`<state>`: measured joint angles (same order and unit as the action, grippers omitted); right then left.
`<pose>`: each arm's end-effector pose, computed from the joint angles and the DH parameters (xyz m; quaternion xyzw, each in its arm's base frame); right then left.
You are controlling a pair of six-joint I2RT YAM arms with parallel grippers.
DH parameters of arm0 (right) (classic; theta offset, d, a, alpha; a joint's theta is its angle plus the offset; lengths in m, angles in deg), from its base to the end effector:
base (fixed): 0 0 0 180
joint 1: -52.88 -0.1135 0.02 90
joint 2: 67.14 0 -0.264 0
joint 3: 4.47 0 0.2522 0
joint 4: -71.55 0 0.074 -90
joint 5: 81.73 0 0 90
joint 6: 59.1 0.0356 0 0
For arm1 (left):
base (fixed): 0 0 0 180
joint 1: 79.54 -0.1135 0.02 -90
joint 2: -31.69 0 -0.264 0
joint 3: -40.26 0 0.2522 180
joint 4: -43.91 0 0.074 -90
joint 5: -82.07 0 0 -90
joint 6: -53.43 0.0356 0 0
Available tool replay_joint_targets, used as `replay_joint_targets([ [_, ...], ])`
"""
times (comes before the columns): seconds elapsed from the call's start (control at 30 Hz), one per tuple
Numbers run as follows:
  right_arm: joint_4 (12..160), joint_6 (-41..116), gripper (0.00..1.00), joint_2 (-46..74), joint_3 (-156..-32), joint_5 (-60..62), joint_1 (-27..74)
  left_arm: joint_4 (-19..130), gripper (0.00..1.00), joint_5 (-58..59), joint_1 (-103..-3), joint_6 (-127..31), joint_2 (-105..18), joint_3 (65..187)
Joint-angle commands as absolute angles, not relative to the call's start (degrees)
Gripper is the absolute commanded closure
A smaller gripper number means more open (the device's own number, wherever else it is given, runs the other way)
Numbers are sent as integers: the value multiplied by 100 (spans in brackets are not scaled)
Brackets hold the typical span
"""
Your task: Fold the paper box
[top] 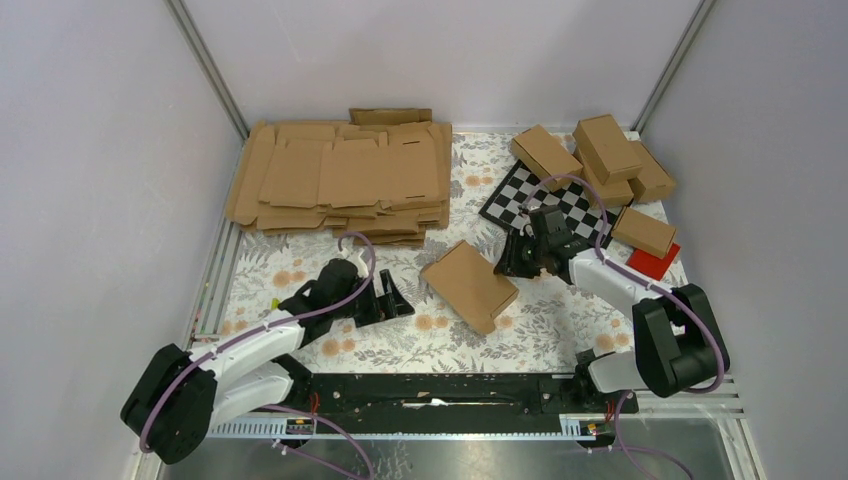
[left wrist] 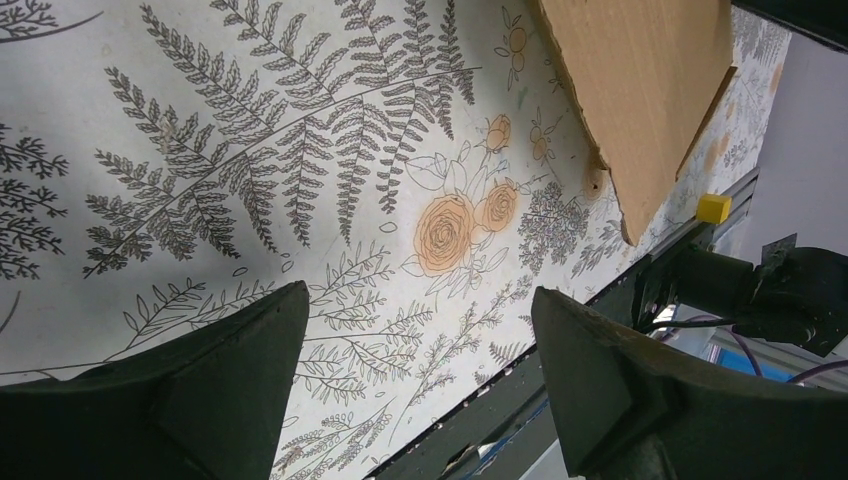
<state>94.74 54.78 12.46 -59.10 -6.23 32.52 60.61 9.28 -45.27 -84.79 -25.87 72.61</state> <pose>0.2531 0.1035 0.1859 -0.0166 0.9276 0.2426 0.2838 0.1486 -0.1140 0.1567 -0.0491 0.9037 -0.3683 0.2128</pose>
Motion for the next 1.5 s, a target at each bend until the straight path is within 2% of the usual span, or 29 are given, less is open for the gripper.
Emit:
replay_joint_targets([
  [0.0, 9167, 5741, 72, 1320, -5747, -1266, 3550, 5787, 13, 1047, -4543, -8416, -2686, 7286],
  [0.07, 9090, 5838, 77, 1334, -5719, -1372, 3634, 5787, 13, 1052, -4543, -8399, -2745, 7336],
  [0.23, 9089, 5857, 85, 1411, -5671, -1432, 3871, 5589, 13, 1062, -4543, -8422, -2971, 7407],
  [0.4, 9042, 5880, 89, 1470, -5600, -1476, 4049, 5339, 14, 1128, -4543, -8526, -3234, 7347],
  [0.8, 8622, 5862, 86, 1663, -5233, -1579, 4188, 4782, 15, 1125, -4437, -8852, -3736, 7320],
  [1.1, 8586, 5768, 85, 1627, -5221, -1729, 4183, 4038, 17, 814, -3796, -9079, -4822, 7820],
  [1.2, 8591, 5755, 85, 1651, -5220, -1787, 4189, 3669, 21, 759, -3666, -9172, -5162, 8031],
  [1.37, 8592, 5691, 85, 1610, -5241, -1798, 4189, 3579, 34, 557, -3555, -8940, -5740, 8816],
  [1.47, 8590, 5671, 85, 1548, -5262, -1708, 4189, 3525, 38, 524, -3552, -8748, -6244, 9383],
])
